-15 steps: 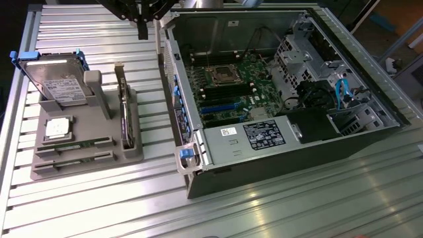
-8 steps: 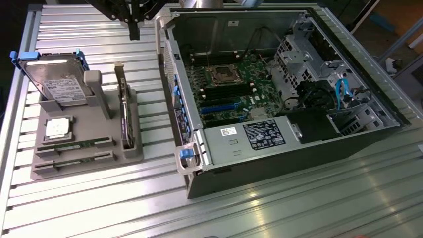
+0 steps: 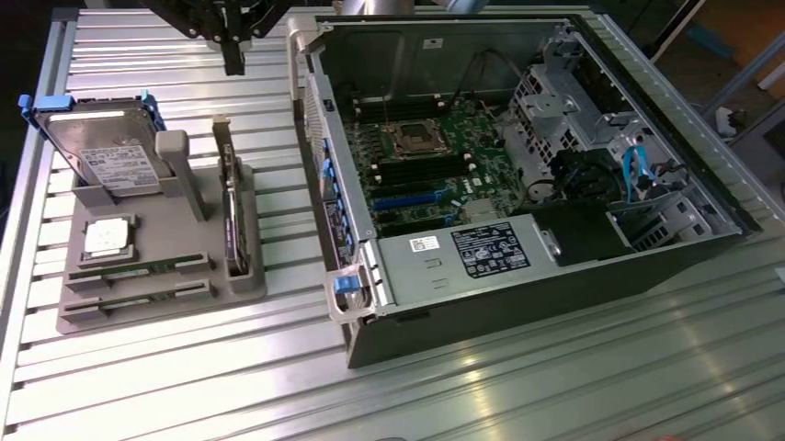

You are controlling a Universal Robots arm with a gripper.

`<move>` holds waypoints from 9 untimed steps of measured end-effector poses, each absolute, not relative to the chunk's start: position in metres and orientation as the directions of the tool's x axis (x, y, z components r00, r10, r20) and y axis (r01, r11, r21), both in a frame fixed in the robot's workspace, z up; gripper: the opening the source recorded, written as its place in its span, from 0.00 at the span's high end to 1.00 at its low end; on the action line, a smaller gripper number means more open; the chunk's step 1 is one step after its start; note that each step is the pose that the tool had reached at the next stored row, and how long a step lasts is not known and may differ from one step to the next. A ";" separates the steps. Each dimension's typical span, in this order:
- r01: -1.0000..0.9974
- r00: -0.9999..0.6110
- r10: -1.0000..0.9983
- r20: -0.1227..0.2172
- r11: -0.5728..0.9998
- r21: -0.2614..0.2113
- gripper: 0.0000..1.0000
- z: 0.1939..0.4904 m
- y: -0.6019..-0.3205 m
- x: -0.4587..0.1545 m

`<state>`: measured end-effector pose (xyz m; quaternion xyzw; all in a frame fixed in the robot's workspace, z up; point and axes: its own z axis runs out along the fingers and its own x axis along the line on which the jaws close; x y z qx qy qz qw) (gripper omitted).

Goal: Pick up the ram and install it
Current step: 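Reach for the ram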

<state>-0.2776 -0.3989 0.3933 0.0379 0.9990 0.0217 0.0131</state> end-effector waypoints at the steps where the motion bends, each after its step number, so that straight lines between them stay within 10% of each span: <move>1: 0.075 -0.997 0.076 -0.024 0.996 0.044 0.89 0.393 -0.399 -0.279; 9: 0.075 -0.997 0.076 -0.025 0.996 0.044 0.89 0.393 -0.399 -0.297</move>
